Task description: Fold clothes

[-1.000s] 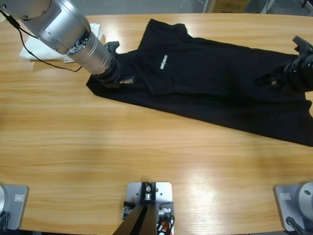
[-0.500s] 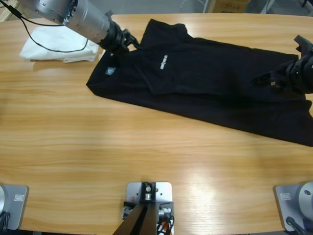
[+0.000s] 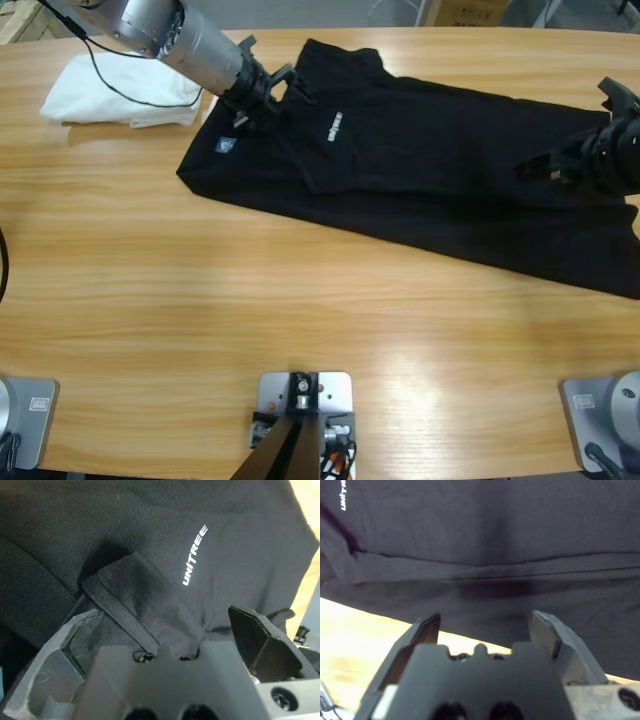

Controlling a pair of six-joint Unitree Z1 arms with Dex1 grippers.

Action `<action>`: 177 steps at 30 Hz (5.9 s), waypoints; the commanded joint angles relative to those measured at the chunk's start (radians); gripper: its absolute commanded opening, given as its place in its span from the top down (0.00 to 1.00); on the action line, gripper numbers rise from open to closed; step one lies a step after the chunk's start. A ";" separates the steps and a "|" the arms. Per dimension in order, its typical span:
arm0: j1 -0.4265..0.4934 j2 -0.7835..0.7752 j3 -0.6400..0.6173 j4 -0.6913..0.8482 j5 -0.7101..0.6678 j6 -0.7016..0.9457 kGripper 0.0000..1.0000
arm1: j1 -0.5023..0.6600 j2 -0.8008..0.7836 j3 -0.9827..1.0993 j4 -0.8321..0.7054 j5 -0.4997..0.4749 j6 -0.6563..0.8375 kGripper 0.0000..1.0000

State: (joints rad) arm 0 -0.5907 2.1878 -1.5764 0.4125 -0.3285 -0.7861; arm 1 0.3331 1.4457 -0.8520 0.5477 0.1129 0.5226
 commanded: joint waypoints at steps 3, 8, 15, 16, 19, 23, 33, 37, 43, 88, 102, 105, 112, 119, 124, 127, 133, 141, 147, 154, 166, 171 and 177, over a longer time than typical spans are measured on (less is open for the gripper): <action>0.009 0.049 0.007 0.015 0.026 0.012 0.04 | 0.007 0.059 0.034 -0.023 -0.001 -0.012 0.29; 0.007 0.048 0.022 0.026 0.088 0.005 0.05 | 0.007 0.063 0.037 -0.025 -0.002 -0.012 0.28; -0.006 0.076 -0.003 0.025 0.098 0.005 0.05 | -0.005 0.059 0.065 -0.036 -0.002 -0.012 0.28; -0.008 0.080 -0.006 0.025 0.098 0.006 0.05 | -0.005 0.060 0.065 -0.038 -0.002 -0.012 0.28; -0.012 0.090 -0.010 0.025 0.098 0.007 0.05 | -0.006 0.069 0.065 -0.041 -0.001 -0.012 0.28; -0.016 0.098 -0.018 0.025 0.098 0.007 0.05 | -0.009 0.076 0.065 -0.046 -0.001 -0.012 0.28; -0.040 0.114 -0.049 0.023 0.098 0.014 0.05 | -0.011 0.097 0.065 -0.055 0.002 -0.012 0.28; -0.040 0.101 -0.031 0.031 0.117 0.011 0.05 | -0.019 0.097 0.064 -0.055 0.004 -0.013 0.28; -0.045 0.070 -0.013 0.069 0.187 0.014 0.05 | -0.020 0.107 0.068 -0.056 0.007 -0.013 0.28; -0.068 0.117 -0.050 -0.004 0.143 0.033 0.79 | -0.029 0.133 0.082 -0.072 0.010 -0.013 0.29; -0.085 0.069 -0.054 0.026 0.244 -0.059 1.00 | -0.031 0.137 0.090 -0.074 0.019 -0.010 0.29; -0.092 0.043 -0.066 0.081 0.302 -0.146 1.00 | -0.031 0.136 0.094 -0.074 0.021 -0.008 0.29; -0.128 -0.022 -0.076 0.164 0.327 -0.314 1.00 | -0.031 0.139 0.119 -0.095 0.027 -0.003 0.29; -0.157 -0.035 -0.166 0.240 0.327 -0.402 1.00 | -0.031 0.141 0.135 -0.113 0.036 -0.003 0.29; -0.166 -0.061 -0.178 0.349 0.350 -0.461 1.00 | -0.031 0.148 0.142 -0.124 0.039 -0.001 0.29; -0.191 -0.080 -0.175 0.417 0.371 -0.529 1.00 | -0.030 0.156 0.149 -0.138 0.041 -0.001 0.29; -0.223 -0.093 -0.221 0.475 0.370 -0.643 1.00 | -0.026 0.168 0.168 -0.172 0.056 -0.001 0.29; -0.237 -0.101 -0.227 0.515 0.373 -0.800 1.00 | -0.021 0.175 0.195 -0.207 0.065 0.010 0.29; -0.272 -0.097 -0.217 0.563 0.375 -0.935 1.00 | -0.016 0.157 0.203 -0.218 0.065 0.011 0.29; -0.292 -0.079 -0.175 0.566 0.391 -1.025 1.00 | -0.009 0.144 0.208 -0.216 0.067 0.011 0.29; -0.292 -0.052 -0.088 0.567 0.421 -1.051 1.00 | -0.004 0.137 0.209 -0.218 0.068 0.012 0.28; -0.295 -0.061 -0.042 0.591 0.433 -1.011 0.09 | 0.017 0.101 0.210 -0.219 0.069 0.008 0.22; -0.341 -0.123 -0.024 0.630 0.456 -0.996 0.09 | 0.082 -0.003 0.138 -0.224 0.114 0.039 0.15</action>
State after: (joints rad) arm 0 -0.8815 2.0986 -1.6527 1.0030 0.0880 -1.8090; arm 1 0.3478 1.5441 -0.6688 0.3348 0.1744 0.5242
